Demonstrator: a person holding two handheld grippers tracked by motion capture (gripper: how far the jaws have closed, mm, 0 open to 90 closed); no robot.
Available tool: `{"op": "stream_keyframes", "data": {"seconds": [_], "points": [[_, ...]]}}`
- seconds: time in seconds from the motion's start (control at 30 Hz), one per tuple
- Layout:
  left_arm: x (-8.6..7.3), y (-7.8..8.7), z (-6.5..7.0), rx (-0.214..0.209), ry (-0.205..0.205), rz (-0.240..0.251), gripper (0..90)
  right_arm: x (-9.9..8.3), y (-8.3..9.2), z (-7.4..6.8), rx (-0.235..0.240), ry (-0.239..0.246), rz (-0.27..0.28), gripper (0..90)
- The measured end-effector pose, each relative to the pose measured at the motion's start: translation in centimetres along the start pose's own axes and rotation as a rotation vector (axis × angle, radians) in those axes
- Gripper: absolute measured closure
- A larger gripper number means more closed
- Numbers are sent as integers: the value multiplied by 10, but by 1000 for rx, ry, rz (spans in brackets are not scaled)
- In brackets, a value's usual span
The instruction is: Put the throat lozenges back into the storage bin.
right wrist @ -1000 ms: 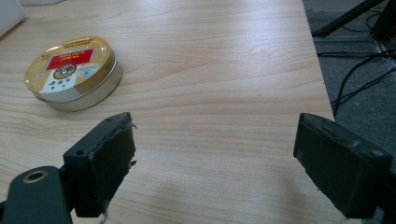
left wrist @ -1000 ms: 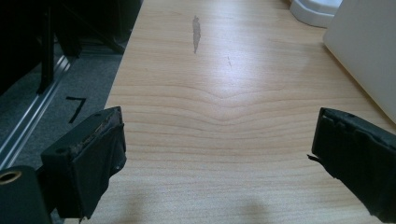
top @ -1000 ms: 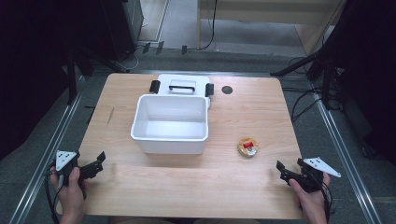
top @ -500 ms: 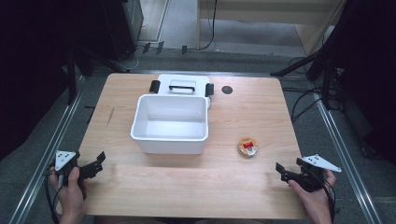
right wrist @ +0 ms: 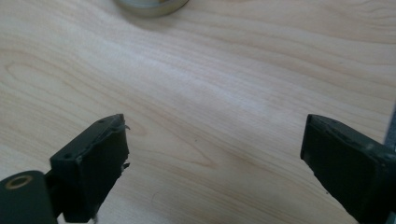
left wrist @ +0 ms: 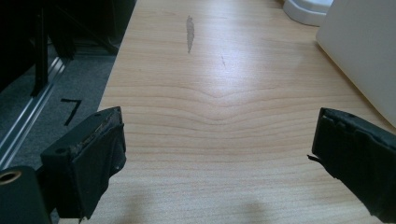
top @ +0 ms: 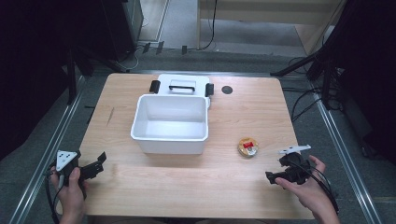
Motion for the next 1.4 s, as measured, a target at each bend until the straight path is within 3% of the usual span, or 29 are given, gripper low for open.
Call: {"op": "stream_keyframes", "data": {"seconds": [0.1,0.23,0.43,0.57,0.63,0.77,0.9,1.4], "points": [[0,0,0,1,-2,0,31,3,-6,-2,15,34,-85,27],[0,0,3,-18,-17,-6,0,6,-8,-7,20,120,-162,16],[0,0,3,-14,-15,-5,0,27,-7,-3,-12,164,-155,12],[0,0,3,-12,-15,-3,0,38,-6,-5,-1,180,-152,13],[0,0,2,-10,-11,-1,0,51,-6,-7,6,206,-148,30],[0,0,2,-11,-10,-1,0,63,-10,-13,14,212,-152,66],[0,0,2,-14,-9,-2,0,71,-16,-24,21,270,-180,67],[-1,-1,2,-17,-10,-9,0,96,-32,-33,14,288,-223,48]]}}
Point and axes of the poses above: each handheld gripper's, and its own axes: y roughly backward along the jaws, x roughly out of its top, z roughly to its right, the point moved 9 cm from there along -y, roughly forward along the jaws, and after that the axes turned 3 degrees about -x, right-handed, at the moved point
